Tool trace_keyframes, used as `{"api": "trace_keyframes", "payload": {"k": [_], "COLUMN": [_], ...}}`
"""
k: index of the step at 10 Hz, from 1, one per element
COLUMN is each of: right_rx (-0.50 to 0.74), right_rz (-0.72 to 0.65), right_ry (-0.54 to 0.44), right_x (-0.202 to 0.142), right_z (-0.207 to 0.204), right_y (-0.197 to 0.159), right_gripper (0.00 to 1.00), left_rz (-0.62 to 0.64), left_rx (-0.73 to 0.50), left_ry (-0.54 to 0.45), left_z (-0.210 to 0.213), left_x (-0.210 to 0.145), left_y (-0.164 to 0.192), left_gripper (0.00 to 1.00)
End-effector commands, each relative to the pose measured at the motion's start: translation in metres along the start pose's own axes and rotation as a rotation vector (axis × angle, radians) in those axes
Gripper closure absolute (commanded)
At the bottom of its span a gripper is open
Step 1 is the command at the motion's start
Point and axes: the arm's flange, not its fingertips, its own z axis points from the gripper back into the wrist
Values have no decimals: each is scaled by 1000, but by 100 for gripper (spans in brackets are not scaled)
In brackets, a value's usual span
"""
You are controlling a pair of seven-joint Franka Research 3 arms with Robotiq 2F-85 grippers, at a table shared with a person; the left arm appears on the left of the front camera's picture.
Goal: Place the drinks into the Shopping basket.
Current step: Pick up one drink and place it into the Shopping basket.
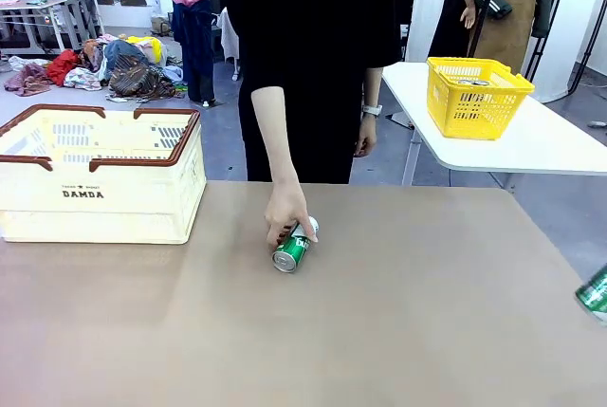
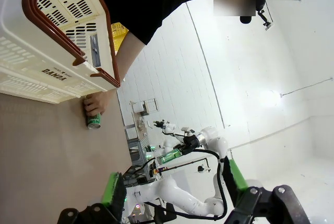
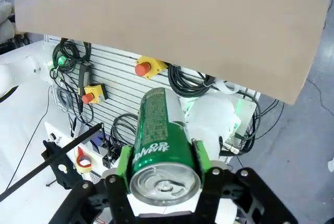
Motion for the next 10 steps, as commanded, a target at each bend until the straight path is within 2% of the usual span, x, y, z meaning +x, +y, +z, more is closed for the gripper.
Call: {"api": "trace_keyframes", "payload": {"k": [1,3,6,10], "right_rx": [4,-49,-195,-433], "right_rz": [-10,-13,59,407], "right_ry": [-13,3,25,148], "right_x": [8,45,122,249], "right_z": [1,-4,-20,-82], "right_y": [16,50,129,272], "right_gripper": [100,100,100,100], "left_rz": [-10,-10,-10,-10], "left_rx": [-16,-16,-16,-16], "left_ry": [1,1,1,1], "left_z": [-1,-1,-1,-1], "left_x": [-4,-4,-4,-4], "left_y": [-3,-3,-3,-3], "left_gripper": [0,0,0,0]}}
